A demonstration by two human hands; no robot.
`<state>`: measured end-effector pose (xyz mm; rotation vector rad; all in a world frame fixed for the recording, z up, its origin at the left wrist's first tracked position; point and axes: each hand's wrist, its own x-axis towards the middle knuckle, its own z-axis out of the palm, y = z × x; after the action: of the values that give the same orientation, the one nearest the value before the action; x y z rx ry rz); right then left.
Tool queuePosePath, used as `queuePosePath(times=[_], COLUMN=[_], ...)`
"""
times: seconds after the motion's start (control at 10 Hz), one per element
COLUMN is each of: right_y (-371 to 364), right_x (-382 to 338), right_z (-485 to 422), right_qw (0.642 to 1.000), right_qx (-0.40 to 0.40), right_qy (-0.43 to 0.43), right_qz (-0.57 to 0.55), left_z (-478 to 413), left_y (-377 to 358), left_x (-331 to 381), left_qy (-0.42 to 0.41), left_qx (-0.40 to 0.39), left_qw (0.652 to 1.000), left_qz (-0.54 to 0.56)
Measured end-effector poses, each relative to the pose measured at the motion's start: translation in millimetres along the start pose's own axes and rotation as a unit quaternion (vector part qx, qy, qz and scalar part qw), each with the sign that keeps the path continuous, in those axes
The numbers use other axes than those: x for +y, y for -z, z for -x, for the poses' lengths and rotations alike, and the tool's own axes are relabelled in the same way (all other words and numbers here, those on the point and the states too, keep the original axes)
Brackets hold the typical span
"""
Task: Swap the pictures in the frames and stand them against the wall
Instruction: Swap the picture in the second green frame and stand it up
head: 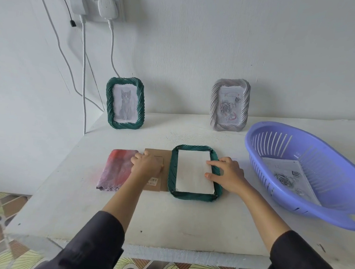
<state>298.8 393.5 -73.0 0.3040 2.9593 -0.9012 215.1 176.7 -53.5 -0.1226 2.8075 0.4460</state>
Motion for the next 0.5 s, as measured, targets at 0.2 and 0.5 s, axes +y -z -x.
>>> queuePosePath(times=[0.2,0.5], right_y=[1.3,1.3], right_x=[-0.8,-2.0], right_z=[1.0,2.9], right_qw=[1.0,1.0], right_qx=[-0.004,-0.005], right_qy=[-0.001,-0.006], right_qz=[-0.002,-0.001], left_z=[2.7,-0.7], left_y=[1.1,9.0], left_x=[8.7,7.0], left_qy=[0.006,0.027], left_qx=[-0.001,0.018], left_qw=[1.0,0.995], left_qz=[0.004,0.094])
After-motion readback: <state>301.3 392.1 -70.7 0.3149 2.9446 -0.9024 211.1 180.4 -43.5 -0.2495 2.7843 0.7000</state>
